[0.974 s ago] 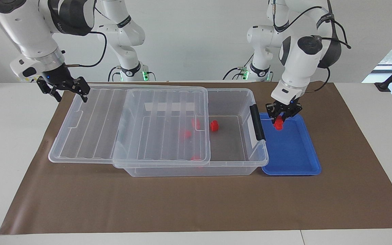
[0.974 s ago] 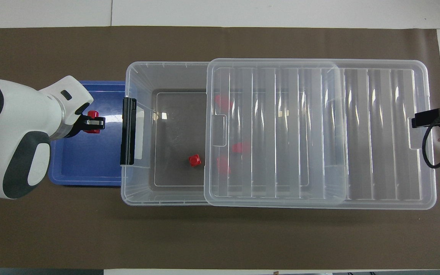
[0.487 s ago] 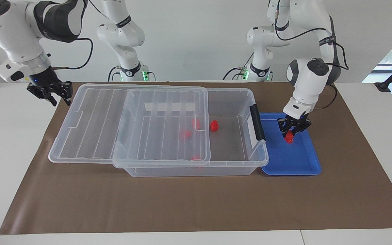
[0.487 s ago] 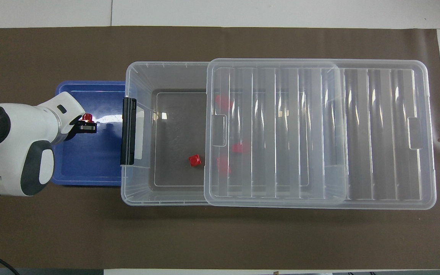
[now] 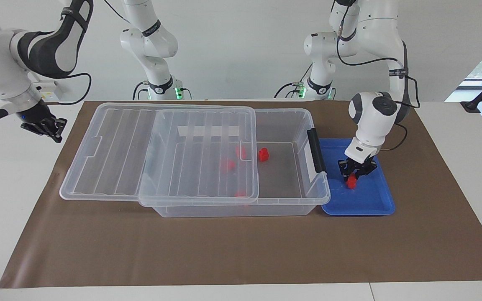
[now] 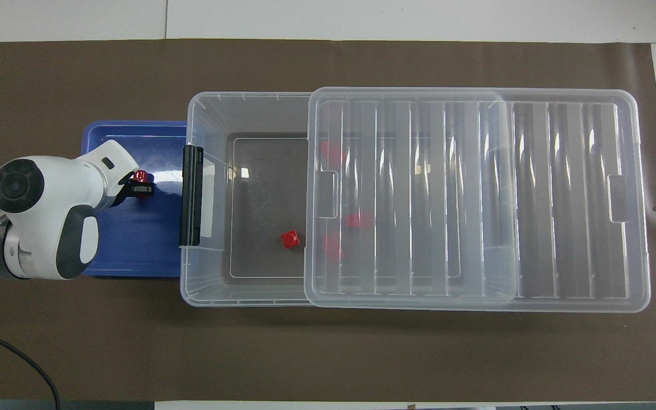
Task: Place red block in blue tray from box
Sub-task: 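Lower the red block into the blue tray and open the left gripper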
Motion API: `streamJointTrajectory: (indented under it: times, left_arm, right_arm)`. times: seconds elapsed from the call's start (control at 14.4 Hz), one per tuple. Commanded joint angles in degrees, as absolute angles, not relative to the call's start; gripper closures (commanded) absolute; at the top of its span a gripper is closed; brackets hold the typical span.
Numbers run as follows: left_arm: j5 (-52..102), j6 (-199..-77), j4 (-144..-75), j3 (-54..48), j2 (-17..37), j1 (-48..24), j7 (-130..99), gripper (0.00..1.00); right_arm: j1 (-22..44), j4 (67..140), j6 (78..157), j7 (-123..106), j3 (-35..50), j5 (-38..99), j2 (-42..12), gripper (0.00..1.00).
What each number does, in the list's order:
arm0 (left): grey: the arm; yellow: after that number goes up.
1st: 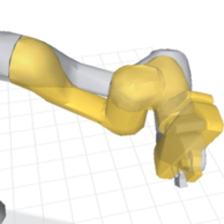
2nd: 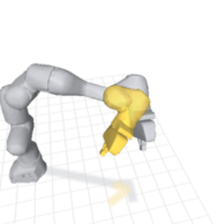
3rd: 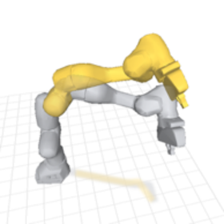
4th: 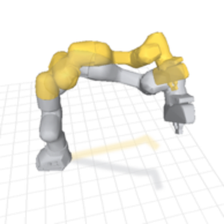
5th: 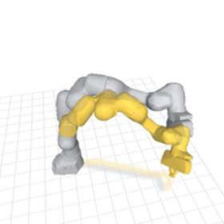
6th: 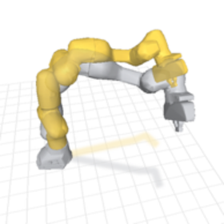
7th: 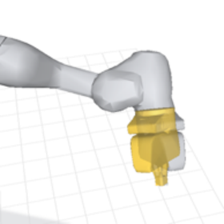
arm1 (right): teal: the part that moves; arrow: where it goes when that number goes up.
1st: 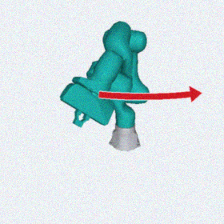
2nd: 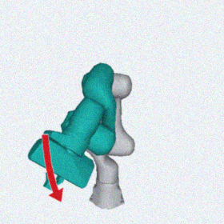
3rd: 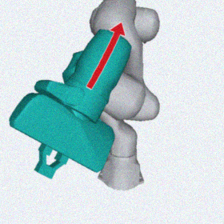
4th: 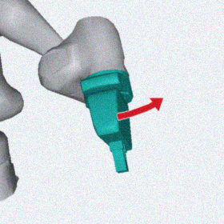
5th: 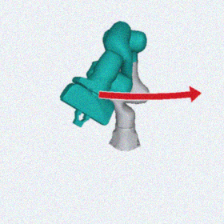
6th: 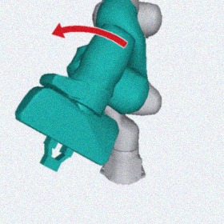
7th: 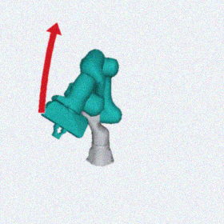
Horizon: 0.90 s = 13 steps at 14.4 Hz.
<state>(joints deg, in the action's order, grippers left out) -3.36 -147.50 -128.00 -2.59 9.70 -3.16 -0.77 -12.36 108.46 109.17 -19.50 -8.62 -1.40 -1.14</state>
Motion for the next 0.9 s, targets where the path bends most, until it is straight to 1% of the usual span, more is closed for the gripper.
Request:
streamJointTrajectory:
  times: [0.0, 0.14, 0.28, 0.42, 0.56, 0.83]
  left_arm:
    - [-4.0, -147.6, -128.1, -2.9, 10.1, -1.7, -0.1, 0.01]
    - [-4.0, -145.0, -127.4, -2.9, 9.6, -2.1, -0.1, 0.0]
    - [-4.0, -140.4, -126.2, -2.9, 7.0, -2.2, -0.4, 0.0]
    - [-4.0, -134.9, -123.6, -2.9, 4.6, -2.2, -0.1, 0.0]
    - [-4.1, -127.9, -119.5, -3.1, 3.5, -2.5, -0.2, 0.0]
    - [-4.1, -111.4, -106.5, -3.4, 2.8, -2.5, -0.1, 0.0]
  right_arm:
    - [-12.1, 109.2, 109.7, -15.8, -8.2, 0.1, -0.9, 1.0]
    - [-11.9, 109.7, 109.8, -14.9, -8.2, 1.6, -1.3, 1.0]
    - [-10.8, 109.7, 109.8, -14.2, -8.2, 1.7, -1.3, 1.0]
    - [-10.6, 109.7, 109.8, -14.1, -8.2, 1.6, -1.3, 1.0]
    - [-10.0, 110.0, 109.9, -14.1, -8.2, 1.6, -1.3, 1.0]
    - [-7.1, 114.0, 113.7, -12.2, -8.2, 1.6, -0.3, 1.0]
